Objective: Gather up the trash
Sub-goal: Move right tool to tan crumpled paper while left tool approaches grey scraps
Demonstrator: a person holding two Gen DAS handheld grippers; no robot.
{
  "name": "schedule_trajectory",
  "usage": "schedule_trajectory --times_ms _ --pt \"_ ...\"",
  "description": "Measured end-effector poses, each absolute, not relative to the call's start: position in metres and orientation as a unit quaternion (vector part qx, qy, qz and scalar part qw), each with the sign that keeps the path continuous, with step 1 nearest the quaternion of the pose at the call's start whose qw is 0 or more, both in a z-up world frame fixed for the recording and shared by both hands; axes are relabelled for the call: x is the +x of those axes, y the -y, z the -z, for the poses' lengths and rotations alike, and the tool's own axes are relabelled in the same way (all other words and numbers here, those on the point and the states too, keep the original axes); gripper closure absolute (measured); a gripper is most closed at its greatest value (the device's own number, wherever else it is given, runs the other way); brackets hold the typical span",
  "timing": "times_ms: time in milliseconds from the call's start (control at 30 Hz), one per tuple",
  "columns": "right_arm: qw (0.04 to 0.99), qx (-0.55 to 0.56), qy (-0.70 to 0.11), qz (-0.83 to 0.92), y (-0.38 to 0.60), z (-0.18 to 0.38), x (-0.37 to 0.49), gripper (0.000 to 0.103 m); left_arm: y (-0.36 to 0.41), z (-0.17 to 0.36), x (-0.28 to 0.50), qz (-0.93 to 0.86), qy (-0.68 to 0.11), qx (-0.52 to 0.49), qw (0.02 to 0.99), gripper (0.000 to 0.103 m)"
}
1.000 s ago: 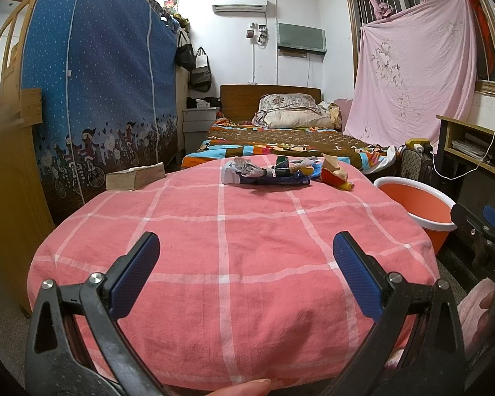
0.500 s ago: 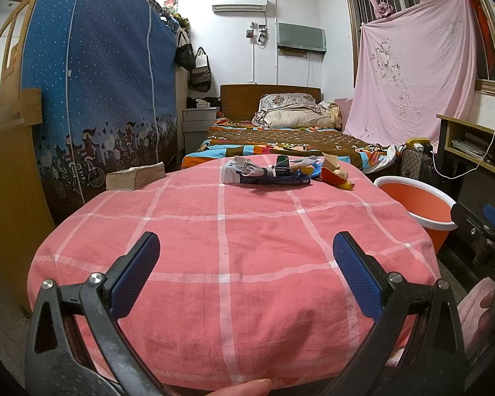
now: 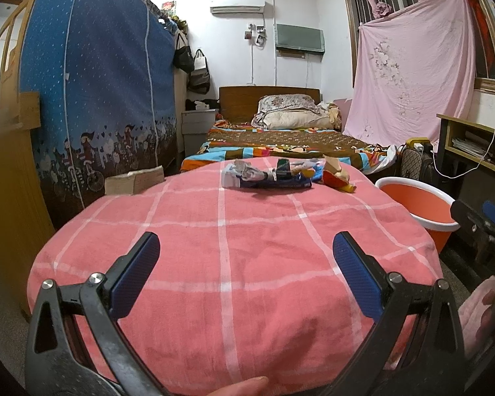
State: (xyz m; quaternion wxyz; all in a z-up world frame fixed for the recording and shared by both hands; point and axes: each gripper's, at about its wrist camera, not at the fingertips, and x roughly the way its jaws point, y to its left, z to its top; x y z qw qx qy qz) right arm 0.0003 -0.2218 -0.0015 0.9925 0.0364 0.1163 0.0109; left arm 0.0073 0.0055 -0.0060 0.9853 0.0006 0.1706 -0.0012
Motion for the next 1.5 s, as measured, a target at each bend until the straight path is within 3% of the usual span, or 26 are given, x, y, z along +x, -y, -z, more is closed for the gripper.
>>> schedule_trajectory --times_ms 367,700,767,900,1033,1167,1300,1400,1500 --pt "0.995 -0.014 -0.082 -0.059 0.206 -0.047 0.056 0.0 -0.019 -0.03 0.063 0.013 -0.116 -0.008 0.993 0.012" --pt "0.99 -0.038 -0.092 -0.095 0.203 -0.067 0.137 0.0 -0.025 -0.037 0.127 0.037 -0.132 -0.02 0.99 0.014" --pt "0.988 -0.035 -0.108 -0.103 0.203 -0.067 0.153 0.0 -0.024 -0.035 0.137 0.045 -0.147 -0.026 0.988 0.018" --pt "0.98 -0.028 -0.15 -0.125 0.199 -0.06 0.178 0.001 -0.022 -0.026 0.157 0.067 -0.191 -0.03 0.979 0.038" --pt "0.969 -0.027 -0.199 -0.146 0.189 -0.048 0.196 0.02 -0.019 -0.011 0.176 0.09 -0.246 -0.045 0.964 0.054" --pt "0.954 -0.038 -0.243 -0.169 0.178 -0.032 0.207 0.032 -0.018 -0.003 0.191 0.092 -0.285 -0.059 0.952 0.063" --pt "0.942 -0.034 -0.275 -0.189 0.175 -0.025 0.217 0.034 -0.023 0.001 0.207 0.101 -0.312 -0.089 0.94 0.069" --pt "0.938 -0.033 -0.284 -0.195 0.174 -0.024 0.224 0.038 -0.024 0.004 0.211 0.106 -0.325 -0.103 0.934 0.084" --pt "0.929 -0.044 -0.303 -0.207 0.167 -0.019 0.23 0.052 -0.021 0.006 0.213 0.109 -0.337 -0.099 0.93 0.1"
